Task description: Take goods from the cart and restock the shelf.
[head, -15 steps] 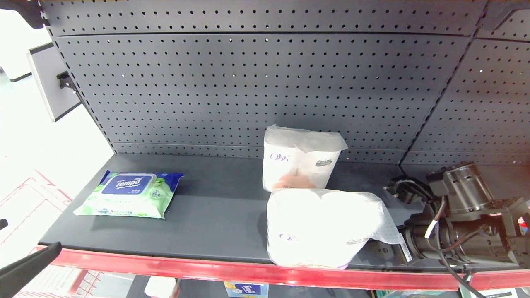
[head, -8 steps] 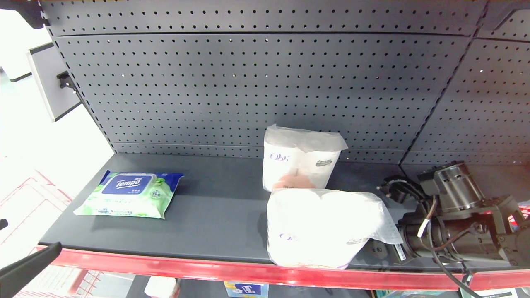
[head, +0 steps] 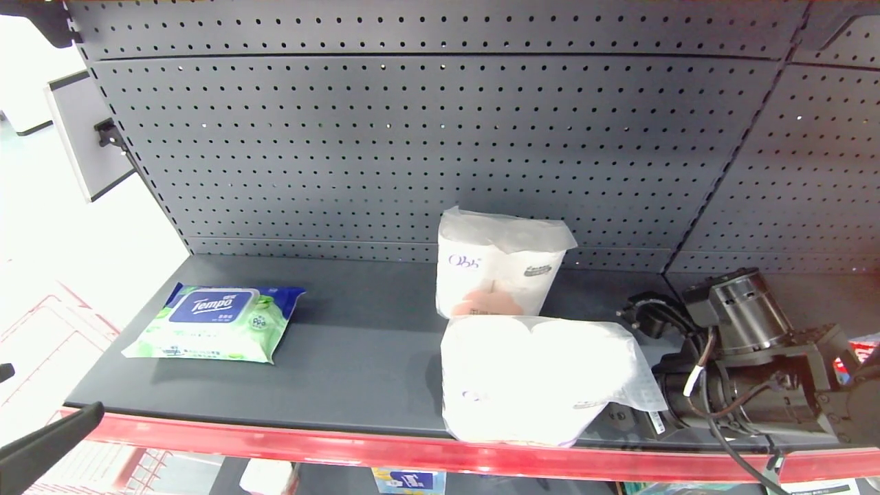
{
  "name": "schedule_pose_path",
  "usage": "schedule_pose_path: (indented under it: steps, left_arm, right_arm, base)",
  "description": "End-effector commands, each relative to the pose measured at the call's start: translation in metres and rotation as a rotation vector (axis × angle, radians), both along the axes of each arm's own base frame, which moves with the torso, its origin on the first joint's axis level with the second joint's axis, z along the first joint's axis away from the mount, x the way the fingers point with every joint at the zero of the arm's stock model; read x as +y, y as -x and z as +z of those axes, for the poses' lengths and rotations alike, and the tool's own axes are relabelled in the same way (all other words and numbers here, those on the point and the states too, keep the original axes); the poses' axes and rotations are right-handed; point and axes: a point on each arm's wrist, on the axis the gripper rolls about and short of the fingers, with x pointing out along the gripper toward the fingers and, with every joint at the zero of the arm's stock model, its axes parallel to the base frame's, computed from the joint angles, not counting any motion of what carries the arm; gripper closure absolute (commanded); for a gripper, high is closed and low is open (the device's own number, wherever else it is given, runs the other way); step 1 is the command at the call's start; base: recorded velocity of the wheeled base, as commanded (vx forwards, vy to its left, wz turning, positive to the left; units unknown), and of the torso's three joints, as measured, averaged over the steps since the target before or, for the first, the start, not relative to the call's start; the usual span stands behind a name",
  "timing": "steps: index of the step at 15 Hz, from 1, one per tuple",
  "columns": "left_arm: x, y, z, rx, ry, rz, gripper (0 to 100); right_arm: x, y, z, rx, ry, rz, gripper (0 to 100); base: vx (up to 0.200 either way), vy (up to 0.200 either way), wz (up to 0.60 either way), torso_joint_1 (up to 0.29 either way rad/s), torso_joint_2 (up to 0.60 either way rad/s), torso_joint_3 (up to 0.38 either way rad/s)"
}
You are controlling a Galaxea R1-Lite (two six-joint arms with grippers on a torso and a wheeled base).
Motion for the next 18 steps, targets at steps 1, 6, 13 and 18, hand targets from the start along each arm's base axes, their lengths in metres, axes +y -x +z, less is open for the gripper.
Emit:
schedule_pose_path:
  steps: [1,6,13,18]
  left_arm:
    - [0.0,-0.001,0.0,0.005,0.0,0.0,0]
    - [0.0,-0.001,0.0,0.005,0.0,0.0,0]
    - [0.0,-0.001,0.0,0.006,-0.001,0.0,0]
    - [0.0,-0.001,-0.001,0.008,-0.001,-0.001,0]
  right_arm:
    - [0.003,0.001,0.0,0.002,0.001,0.011,0]
    - [0.004,0.0,-0.001,0.004,0.003,0.015,0]
    - [0.02,-0.003,0.0,0.007,-0.022,0.009,0]
    - [0.02,-0.002,-0.001,0.009,-0.017,0.01,0]
  base:
    - [0.0,0.0,0.0,0.0,0.0,0.0]
    - [0.0,0.0,0.0,0.0,0.0,0.0]
    - [0.0,0.0,0.0,0.0,0.0,0.0]
    - [0.0,0.0,0.0,0.0,0.0,0.0]
